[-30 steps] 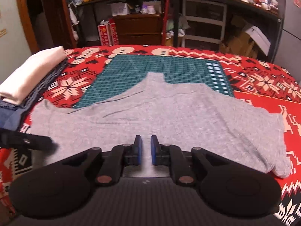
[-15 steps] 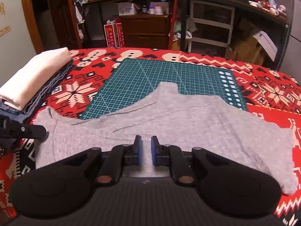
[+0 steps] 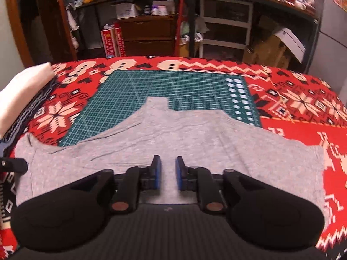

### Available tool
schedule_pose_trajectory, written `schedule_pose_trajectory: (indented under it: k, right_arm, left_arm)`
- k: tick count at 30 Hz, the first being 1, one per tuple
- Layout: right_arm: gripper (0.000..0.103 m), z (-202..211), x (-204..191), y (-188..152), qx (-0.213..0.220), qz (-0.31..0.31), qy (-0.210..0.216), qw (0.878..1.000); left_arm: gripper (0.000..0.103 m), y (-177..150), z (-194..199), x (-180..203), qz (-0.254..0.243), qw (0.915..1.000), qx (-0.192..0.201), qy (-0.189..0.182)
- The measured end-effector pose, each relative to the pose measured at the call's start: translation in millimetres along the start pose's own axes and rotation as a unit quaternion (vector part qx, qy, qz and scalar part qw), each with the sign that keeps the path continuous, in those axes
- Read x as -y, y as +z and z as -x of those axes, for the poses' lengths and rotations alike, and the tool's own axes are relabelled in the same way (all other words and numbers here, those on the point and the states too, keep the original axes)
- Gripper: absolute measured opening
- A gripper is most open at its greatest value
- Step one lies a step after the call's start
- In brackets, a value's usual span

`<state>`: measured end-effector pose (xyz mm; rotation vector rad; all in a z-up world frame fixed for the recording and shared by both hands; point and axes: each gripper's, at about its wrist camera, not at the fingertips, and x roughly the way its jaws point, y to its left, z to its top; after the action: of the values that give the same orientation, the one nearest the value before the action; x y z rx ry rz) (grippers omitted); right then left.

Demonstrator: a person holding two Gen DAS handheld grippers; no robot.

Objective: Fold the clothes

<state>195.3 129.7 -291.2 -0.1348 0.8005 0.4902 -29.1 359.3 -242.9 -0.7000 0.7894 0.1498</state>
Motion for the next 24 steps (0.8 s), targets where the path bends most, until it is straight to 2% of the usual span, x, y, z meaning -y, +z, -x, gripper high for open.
schedule_pose_trajectory:
  k: [2,3,5,7,9,11,12,14,18,24]
  right_arm:
    - [0.035,12.1,3.4,-1.0,0.006,0.002,0.007,1.000]
    - [0.044,18.1,5.1,-1.5,0.008,0.003,0.010,1.000]
    - [0.060,30.9,5.6,-5.9,0.015,0.011,0.014,1.000]
    - [0.085,43.9,5.6,-12.5,0.022,0.016,0.019,0.999]
    - [0.092,53.0,5.8,-20.1,0.020,0.014,0.029,0.999]
    - [0.096,58.8,3.6,-29.7,0.021,0.021,0.031,0.999]
    - [0.101,60.8,2.2,-34.9,0.022,0.029,0.027,0.999]
    - [0.102,63.7,0.5,-45.0,0.024,0.042,0.019,0.999]
    - [0.102,63.2,2.4,-62.5,0.014,0.042,0.018,0.999]
    - [0.103,55.9,7.4,-81.7,0.004,0.035,0.012,0.999]
  left_arm:
    - [0.018,-1.1,3.3,2.4,-0.001,1.0000,0.003,0.000]
    - [0.020,-1.7,4.9,3.6,-0.002,1.0000,0.004,-0.001]
    - [0.032,-4.0,10.7,9.7,-0.011,0.9998,0.014,0.001]
    - [0.039,-7.3,16.3,16.9,-0.026,0.9994,0.025,0.005]
    - [0.047,-12.3,20.6,26.1,-0.046,0.9983,0.034,0.011]
    - [0.060,-19.2,22.8,36.4,-0.067,0.9969,0.038,0.017]
    - [0.064,-24.1,23.2,42.1,-0.082,0.9957,0.040,0.019]
    - [0.073,-34.2,21.3,52.4,-0.111,0.9924,0.041,0.033]
    - [0.073,-59.9,11.8,68.8,-0.166,0.9827,0.028,0.077]
    - [0.075,-88.8,0.4,77.7,-0.200,0.9748,0.009,0.099]
